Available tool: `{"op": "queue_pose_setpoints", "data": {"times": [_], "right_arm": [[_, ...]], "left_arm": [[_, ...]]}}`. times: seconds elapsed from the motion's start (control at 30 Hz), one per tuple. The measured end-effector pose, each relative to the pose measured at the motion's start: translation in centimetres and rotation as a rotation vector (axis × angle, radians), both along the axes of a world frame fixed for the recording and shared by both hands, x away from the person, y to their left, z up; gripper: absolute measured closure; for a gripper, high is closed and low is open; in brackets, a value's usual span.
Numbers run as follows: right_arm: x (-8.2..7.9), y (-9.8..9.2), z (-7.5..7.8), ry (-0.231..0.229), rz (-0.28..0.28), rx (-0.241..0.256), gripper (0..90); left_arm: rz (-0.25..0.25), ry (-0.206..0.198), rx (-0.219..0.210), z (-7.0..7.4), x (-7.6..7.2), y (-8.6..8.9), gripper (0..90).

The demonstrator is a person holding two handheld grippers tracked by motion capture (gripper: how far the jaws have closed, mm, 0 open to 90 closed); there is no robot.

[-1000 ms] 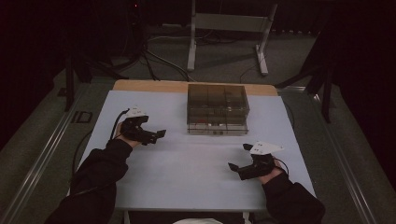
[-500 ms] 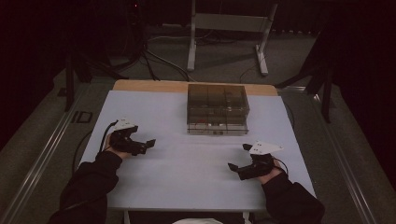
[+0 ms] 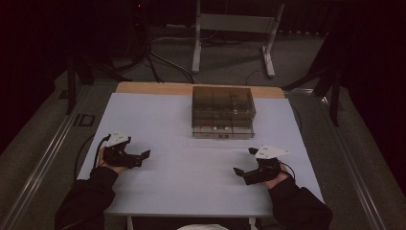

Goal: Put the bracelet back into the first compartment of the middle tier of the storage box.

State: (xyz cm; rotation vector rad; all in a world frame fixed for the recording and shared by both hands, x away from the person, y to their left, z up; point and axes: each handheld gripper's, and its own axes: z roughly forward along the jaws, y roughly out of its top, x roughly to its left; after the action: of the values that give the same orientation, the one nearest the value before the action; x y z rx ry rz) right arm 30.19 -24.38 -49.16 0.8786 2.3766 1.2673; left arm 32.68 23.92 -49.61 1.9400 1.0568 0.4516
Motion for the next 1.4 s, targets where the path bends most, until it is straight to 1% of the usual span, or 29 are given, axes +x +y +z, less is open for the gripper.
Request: {"op": "queue_pose_setpoints", "data": {"times": [0.1, 0.13, 0.2, 0.27, 0.37, 0.5, 0.63, 0.7, 0.8, 0.97, 1.0, 1.23, 1.4], "right_arm": [[0.0, 0.0, 0.0, 0.001, -0.001, -0.001, 3.7], [0.0, 0.0, 0.0, 0.002, 0.000, -0.001, 3.7], [0.0, 0.0, 0.0, 0.001, -0.001, -0.002, 3.7], [0.0, 0.0, 0.0, 0.001, 0.000, -0.001, 3.7], [0.0, 0.0, 0.0, 0.001, -0.001, -0.001, 3.7], [0.0, 0.0, 0.0, 0.001, -0.001, -0.001, 3.7], [0.0, 0.0, 0.0, 0.002, -0.003, -0.001, 3.7], [0.0, 0.1, 0.0, 0.002, -0.003, -0.001, 3.7], [0.1, 0.1, 0.0, 0.004, -0.001, -0.001, 3.7], [0.1, 0.2, 0.0, 0.006, -0.001, -0.004, 3.7], [0.2, 0.2, -0.1, 0.006, 0.000, -0.006, 3.7], [0.2, 0.3, -0.3, 0.012, 0.002, -0.013, 3.7], [0.3, 0.3, -0.4, 0.015, 0.002, -0.015, 3.7]], "left_arm": [[-0.013, -0.009, 0.007, -0.3, -0.6, 0.0, 2.4], [-0.017, -0.014, 0.004, -0.3, -0.9, 0.1, 2.5], [-0.017, -0.017, 0.004, -0.4, -1.2, 0.1, 2.5], [-0.014, -0.015, -0.003, -0.4, -1.5, 0.2, 2.4], [-0.019, -0.015, 0.001, -0.6, -1.9, 0.2, 2.5], [-0.035, -0.019, -0.002, -0.7, -2.5, 0.3, 2.5], [-0.059, -0.020, 0.018, -1.1, -3.0, 0.2, 2.5], [-0.068, -0.023, 0.026, -1.2, -3.2, 0.1, 2.5], [-0.073, -0.024, 0.019, -1.3, -3.3, 0.1, 2.4], [-0.080, -0.040, -0.004, -1.2, -3.5, 0.2, 2.5], [-0.080, -0.043, -0.001, -1.1, -3.5, 0.3, 2.5], [-0.077, -0.037, -0.015, -1.2, -3.3, 0.2, 2.5], [-0.080, -0.041, -0.013, -1.2, -3.4, 0.3, 2.5]]}}
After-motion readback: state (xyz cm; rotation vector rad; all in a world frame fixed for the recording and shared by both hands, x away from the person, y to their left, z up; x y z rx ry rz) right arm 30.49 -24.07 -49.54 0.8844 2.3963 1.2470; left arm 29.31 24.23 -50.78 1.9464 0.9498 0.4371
